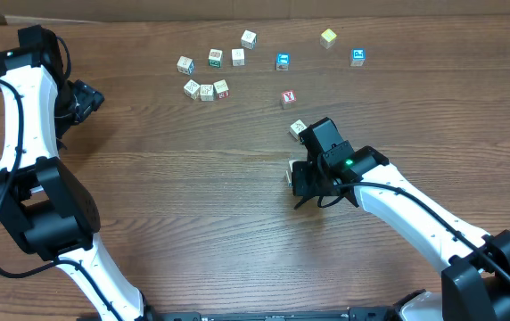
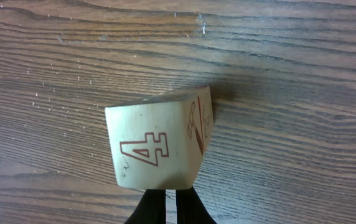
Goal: Form a tower
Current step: 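Raise the right gripper and move it toward the far blocks, then lower the right gripper and close on the green-lettered cow block, then carry the cow block with the right gripper over the tower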
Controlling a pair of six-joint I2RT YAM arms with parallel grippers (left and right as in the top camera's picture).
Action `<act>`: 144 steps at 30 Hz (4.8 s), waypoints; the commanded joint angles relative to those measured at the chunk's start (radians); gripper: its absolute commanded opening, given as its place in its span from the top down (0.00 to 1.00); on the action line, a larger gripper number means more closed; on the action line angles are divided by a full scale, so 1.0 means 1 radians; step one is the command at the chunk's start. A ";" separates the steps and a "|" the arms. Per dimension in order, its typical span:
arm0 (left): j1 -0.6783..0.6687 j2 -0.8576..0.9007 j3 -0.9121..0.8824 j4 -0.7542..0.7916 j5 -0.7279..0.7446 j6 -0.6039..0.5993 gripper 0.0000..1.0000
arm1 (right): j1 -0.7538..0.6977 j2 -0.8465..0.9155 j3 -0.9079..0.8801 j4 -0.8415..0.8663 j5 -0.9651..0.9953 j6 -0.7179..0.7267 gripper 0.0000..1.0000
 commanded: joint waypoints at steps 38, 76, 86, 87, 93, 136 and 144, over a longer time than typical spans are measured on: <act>-0.006 0.003 0.013 0.001 -0.003 0.008 0.00 | -0.157 0.368 0.533 -0.168 0.068 -0.480 0.02; -0.006 0.003 0.013 0.001 -0.003 0.008 0.00 | -0.317 0.531 0.529 -0.143 0.209 -0.303 0.75; -0.006 0.003 0.013 0.001 -0.003 0.008 0.01 | -0.357 0.531 0.529 -0.151 0.171 -0.303 0.46; -0.006 0.003 0.013 0.001 -0.003 0.008 0.00 | -0.357 0.531 0.529 -0.144 0.171 -0.303 0.46; -0.006 0.003 0.013 0.001 -0.003 0.008 0.00 | -0.357 0.531 0.529 -0.103 0.172 -0.319 0.50; -0.006 0.003 0.013 0.001 -0.003 0.008 0.01 | -0.356 0.327 0.695 -0.282 0.177 -0.381 0.83; -0.006 0.003 0.013 0.001 -0.003 0.008 0.00 | -0.336 0.150 0.774 -0.415 -0.005 -0.328 0.84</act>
